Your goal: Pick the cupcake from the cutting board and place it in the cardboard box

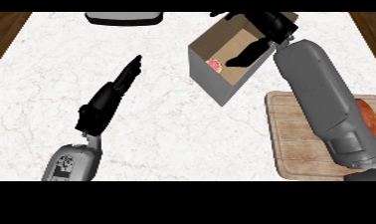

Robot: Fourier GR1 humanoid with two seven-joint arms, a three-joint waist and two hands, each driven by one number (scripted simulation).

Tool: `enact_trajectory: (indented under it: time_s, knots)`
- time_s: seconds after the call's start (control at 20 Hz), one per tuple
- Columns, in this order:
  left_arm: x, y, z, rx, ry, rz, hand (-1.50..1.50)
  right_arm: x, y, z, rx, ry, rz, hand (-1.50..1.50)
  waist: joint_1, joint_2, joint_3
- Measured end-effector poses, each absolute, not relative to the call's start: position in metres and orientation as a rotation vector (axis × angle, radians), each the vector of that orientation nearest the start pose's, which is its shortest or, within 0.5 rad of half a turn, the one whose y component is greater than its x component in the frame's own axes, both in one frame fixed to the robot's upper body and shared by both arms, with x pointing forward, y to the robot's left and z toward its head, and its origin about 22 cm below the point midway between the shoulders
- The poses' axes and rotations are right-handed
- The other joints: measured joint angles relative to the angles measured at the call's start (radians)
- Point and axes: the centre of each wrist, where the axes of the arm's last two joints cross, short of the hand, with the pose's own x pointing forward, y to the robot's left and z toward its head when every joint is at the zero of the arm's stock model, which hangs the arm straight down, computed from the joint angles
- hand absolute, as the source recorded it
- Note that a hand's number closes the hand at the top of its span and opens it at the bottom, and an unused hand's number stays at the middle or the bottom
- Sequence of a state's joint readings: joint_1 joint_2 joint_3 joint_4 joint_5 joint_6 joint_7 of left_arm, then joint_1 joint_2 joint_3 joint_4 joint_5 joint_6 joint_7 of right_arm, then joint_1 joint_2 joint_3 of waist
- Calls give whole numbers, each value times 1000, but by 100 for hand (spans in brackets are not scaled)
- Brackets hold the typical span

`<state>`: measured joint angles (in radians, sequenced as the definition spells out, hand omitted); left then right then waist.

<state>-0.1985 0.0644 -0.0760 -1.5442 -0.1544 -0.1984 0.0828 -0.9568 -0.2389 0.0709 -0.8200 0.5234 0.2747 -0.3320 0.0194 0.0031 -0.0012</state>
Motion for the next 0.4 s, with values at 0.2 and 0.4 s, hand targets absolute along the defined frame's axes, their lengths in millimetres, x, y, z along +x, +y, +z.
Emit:
enact_trajectory:
  time_s: [0.2, 0.4]
  knots:
    - [285, 199, 41, -54, -1608, -461, 0, 443, -186, 138, -56, -1888, 934, -150, 1, 4, 1]
    - [285, 201, 39, -55, -1613, -466, 0, 451, -211, 139, 71, -1905, 703, -150, 6, 7, 2]
